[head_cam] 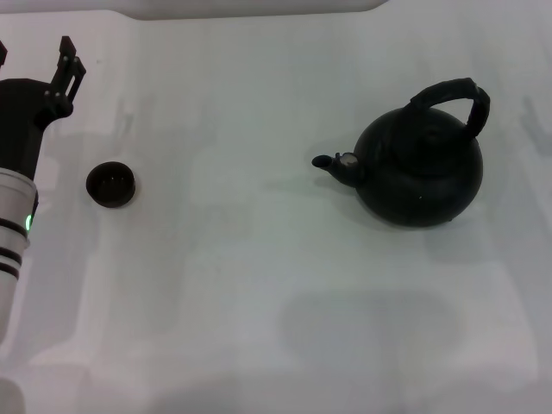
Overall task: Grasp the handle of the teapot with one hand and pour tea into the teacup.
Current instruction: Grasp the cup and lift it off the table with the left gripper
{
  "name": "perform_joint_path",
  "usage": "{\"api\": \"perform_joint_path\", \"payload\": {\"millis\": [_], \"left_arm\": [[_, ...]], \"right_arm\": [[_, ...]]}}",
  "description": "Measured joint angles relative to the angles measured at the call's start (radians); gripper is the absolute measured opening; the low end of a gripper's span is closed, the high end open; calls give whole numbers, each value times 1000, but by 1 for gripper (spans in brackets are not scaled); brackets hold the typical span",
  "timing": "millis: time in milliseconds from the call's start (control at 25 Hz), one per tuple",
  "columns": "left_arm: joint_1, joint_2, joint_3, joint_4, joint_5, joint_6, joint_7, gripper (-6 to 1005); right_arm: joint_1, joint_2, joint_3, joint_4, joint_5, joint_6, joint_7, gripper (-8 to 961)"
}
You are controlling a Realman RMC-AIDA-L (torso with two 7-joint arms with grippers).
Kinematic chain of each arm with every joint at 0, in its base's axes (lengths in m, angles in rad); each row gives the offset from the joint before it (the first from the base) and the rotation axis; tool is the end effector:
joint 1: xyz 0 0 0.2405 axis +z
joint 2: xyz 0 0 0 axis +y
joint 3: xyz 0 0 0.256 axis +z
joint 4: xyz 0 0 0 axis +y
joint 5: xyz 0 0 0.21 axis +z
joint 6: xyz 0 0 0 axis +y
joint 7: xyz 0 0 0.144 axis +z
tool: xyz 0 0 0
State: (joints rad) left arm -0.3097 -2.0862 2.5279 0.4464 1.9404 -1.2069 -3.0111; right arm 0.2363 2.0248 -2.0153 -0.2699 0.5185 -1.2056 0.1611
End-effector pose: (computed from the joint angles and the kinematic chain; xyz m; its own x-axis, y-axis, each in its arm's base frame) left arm -0.3051 0.3001 -0.0400 0.6774 -0.0808 0.7311 0.7297 -0.0512 -0.6818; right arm 0.3636 0.2863 0.0150 0.7291 0.0621 -0.6816 -0.6766 -0.0843 -0.7315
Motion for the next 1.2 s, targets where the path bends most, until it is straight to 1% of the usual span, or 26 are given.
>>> {"api": "perform_joint_path", "payload": {"millis": [480, 680, 800, 840, 920, 1080, 1160, 1200], "left_arm": [[0, 0, 0, 5, 0, 0, 0, 877], [23, 3, -7, 86, -18, 37, 0, 877], [23, 14, -24, 154, -35, 92, 0, 877], [25, 23, -57, 196, -35, 136, 0, 877], [27, 26, -70, 210, -33, 149, 0, 877], [36, 61, -174, 321, -27, 306, 0, 877], [35, 84, -229, 377, -25, 406, 0, 876], [32, 98, -264, 410, -19, 478, 0, 876]], "right_arm": [[0, 0, -3, 0, 0, 0, 0, 869], [-1, 0, -4, 7, 0, 0, 0, 868], [-5, 0, -5, 8, 0, 0, 0, 868], [-7, 0, -5, 9, 0, 0, 0, 867], [-7, 0, -5, 9, 0, 0, 0, 867], [-7, 0, -6, 9, 0, 0, -1, 866], [-6, 0, -6, 9, 0, 0, -2, 866], [-6, 0, -6, 9, 0, 0, -2, 866]]}}
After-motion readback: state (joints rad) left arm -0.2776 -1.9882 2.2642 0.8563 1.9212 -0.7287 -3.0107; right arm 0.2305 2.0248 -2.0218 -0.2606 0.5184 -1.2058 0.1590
